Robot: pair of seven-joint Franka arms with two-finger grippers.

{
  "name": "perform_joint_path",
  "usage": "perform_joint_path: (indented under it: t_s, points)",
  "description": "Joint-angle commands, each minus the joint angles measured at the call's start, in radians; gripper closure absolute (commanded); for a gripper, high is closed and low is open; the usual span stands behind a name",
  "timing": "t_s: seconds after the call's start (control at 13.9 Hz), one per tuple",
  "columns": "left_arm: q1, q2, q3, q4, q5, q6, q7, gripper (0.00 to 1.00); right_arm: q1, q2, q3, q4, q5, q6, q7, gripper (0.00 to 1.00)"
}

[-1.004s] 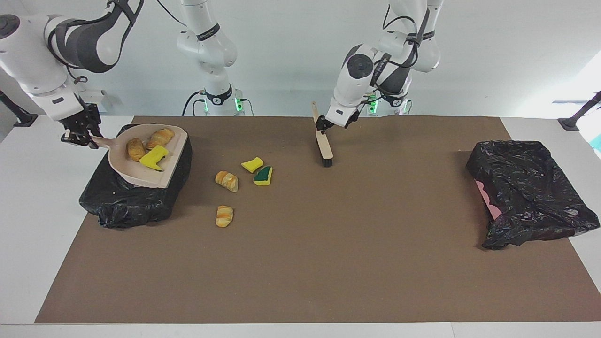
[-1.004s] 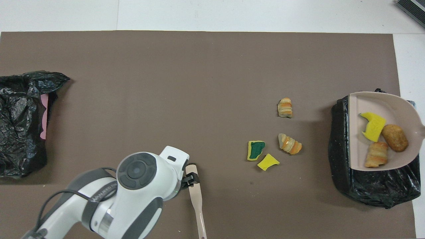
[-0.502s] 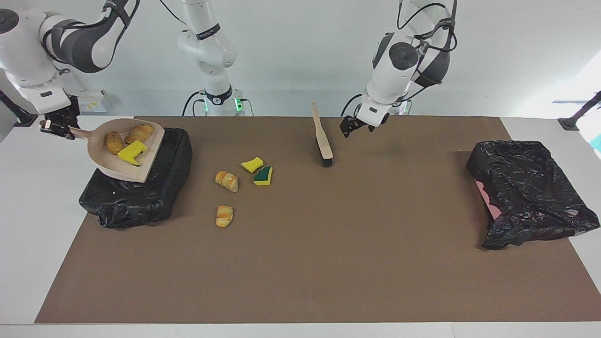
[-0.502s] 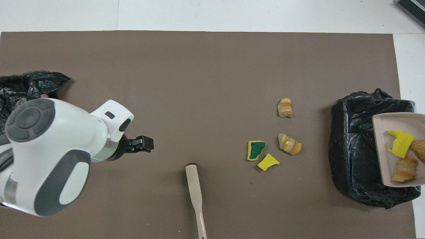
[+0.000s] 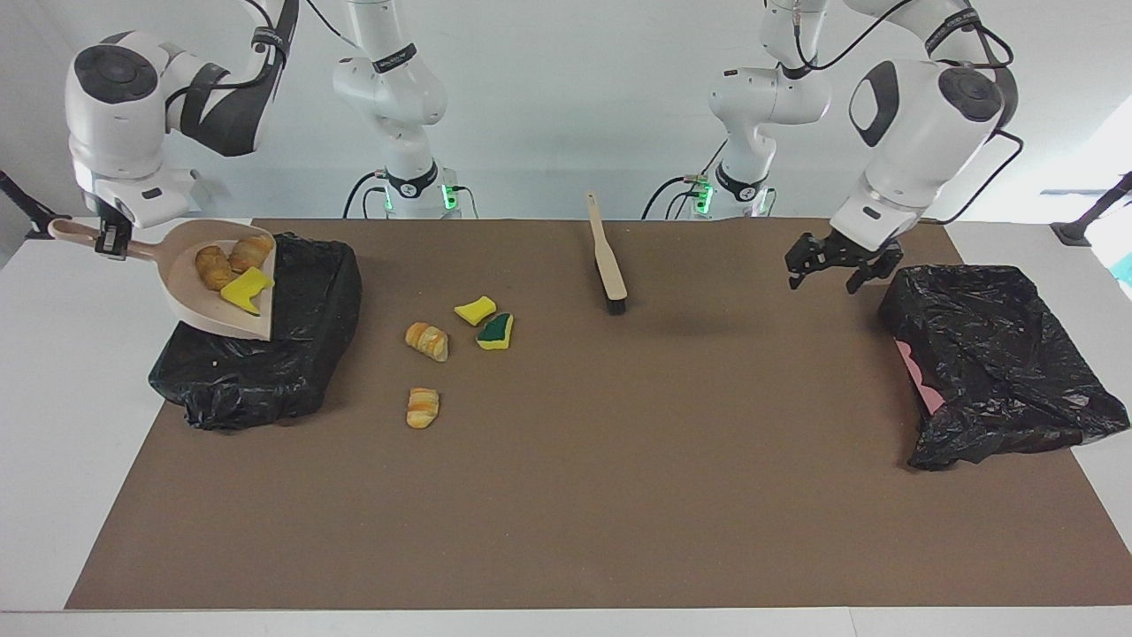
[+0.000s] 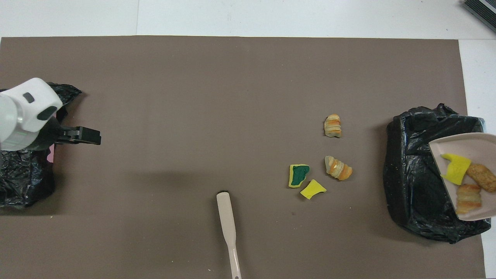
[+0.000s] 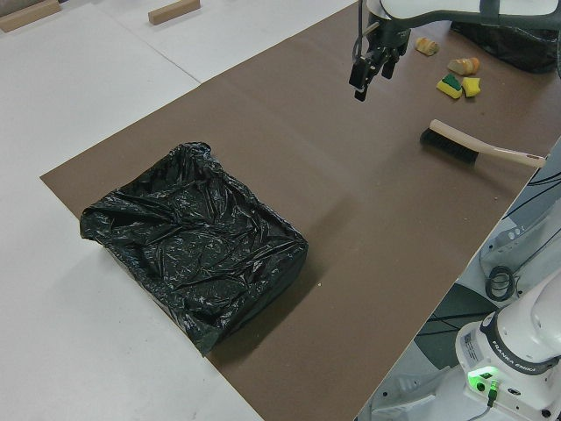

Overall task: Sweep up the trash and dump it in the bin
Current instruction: 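Tip the dustpan into the bag with the right gripper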

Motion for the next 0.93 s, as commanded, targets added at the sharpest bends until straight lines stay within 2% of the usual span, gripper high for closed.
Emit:
perform_joint_path:
  t_s: [0.0,0.14,0.36,0.72,0.86]
  points:
    - [0.05,0.018,-0.015,0.082,0.022,0.005,0.016,0.0,0.007,-0.019,0.006,-0.013,-0.074,-0.01,0.017,1.0]
    - [0.075,0.023,-0.015,0.141,0.022,-0.079,0.016,0.0,0.027,-0.02,0.009,-0.001,-0.093,-0.01,0.019,1.0]
    - [0.078,0.089,-0.015,0.302,0.022,-0.284,0.012,0.0,0.036,-0.017,0.012,0.013,-0.098,-0.023,0.02,1.0]
    - [0.053,0.077,-0.024,0.269,0.036,-0.273,-0.005,0.0,0.104,-0.017,0.012,0.059,-0.159,-0.066,0.028,1.0]
    - [0.006,0.069,-0.031,0.263,0.123,-0.276,-0.005,0.0,0.11,-0.02,0.014,0.067,-0.182,-0.079,0.028,1.0]
